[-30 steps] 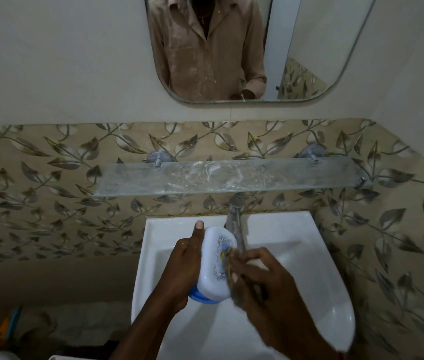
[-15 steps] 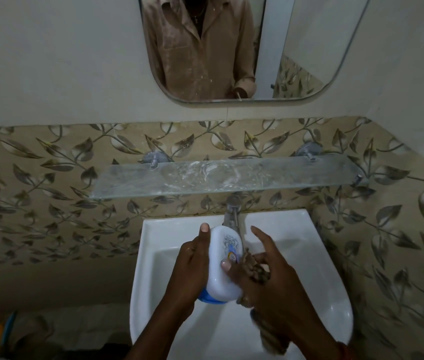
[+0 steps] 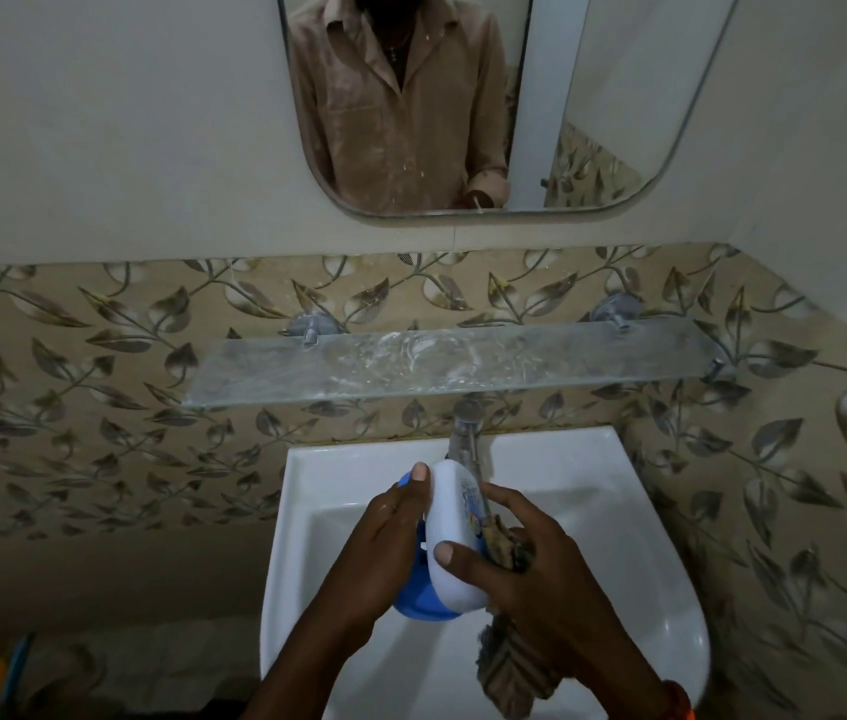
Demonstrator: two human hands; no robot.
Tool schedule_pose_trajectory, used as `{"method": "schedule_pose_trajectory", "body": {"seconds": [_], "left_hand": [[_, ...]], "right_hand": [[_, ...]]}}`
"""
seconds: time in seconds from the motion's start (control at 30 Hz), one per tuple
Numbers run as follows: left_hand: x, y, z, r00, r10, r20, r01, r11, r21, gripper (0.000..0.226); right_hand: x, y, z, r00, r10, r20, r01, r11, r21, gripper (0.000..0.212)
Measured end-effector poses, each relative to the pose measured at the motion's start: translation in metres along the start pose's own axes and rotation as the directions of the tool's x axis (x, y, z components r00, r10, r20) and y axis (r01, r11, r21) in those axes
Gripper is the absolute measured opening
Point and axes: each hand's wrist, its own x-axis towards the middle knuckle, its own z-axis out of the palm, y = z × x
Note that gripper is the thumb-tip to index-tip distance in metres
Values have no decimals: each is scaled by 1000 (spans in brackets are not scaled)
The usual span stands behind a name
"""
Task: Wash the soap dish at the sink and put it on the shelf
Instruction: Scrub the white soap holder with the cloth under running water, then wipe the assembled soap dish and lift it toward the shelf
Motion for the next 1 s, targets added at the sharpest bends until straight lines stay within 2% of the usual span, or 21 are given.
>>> {"method": "schedule_pose_trajectory", "body": {"seconds": [0.17,0.3,0.4,0.47,0.5,0.57,0.63,0.73,0.83,0.9,1.0], "left_hand": [[6,-10,-18,997,64,32,-63,998,-24,33],[6,-17,-22,990,140,-33,-142,987,-73,77],[9,-17,-13,984,104,-143,-127,978,-163,94],[11,-16,-5,973,17,-229,-87,951,-298,91],[11,-15,-2,973,-25,-229,-66,921,-384,83],[10,-15,2,986,-119,-113,37,831,-555,63],[10,-15,0,979,-202,3,145,694,-705,63],[12,-16,-6,980,-190,59,153,532,-833,60],[13,-17,-7,983,-169,69,151,538,-829,62],[15,-15,-4,980,-182,76,166,554,-816,63],[16,-12,0,976,-198,94,193,572,-797,65]], "right_hand": [[3,2,-8,998,55,1,-53,967,249,70],[3,-1,-13,1000,15,-7,-12,958,288,72],[2,-5,-13,1000,-7,-2,8,965,263,82],[1,-8,-11,999,-32,-4,32,974,225,87],[1,-9,-9,999,-40,-9,41,977,210,88],[0,-11,-6,998,-53,-20,56,980,190,86],[-1,-10,-5,998,-64,-24,67,982,177,79],[-1,-11,-7,994,-110,-30,113,984,135,60],[-3,-21,-15,984,-167,-54,168,986,2,51],[-3,-24,-18,973,-221,-63,215,973,-88,61],[-4,-26,-16,958,-274,-86,248,941,-231,89]]}}
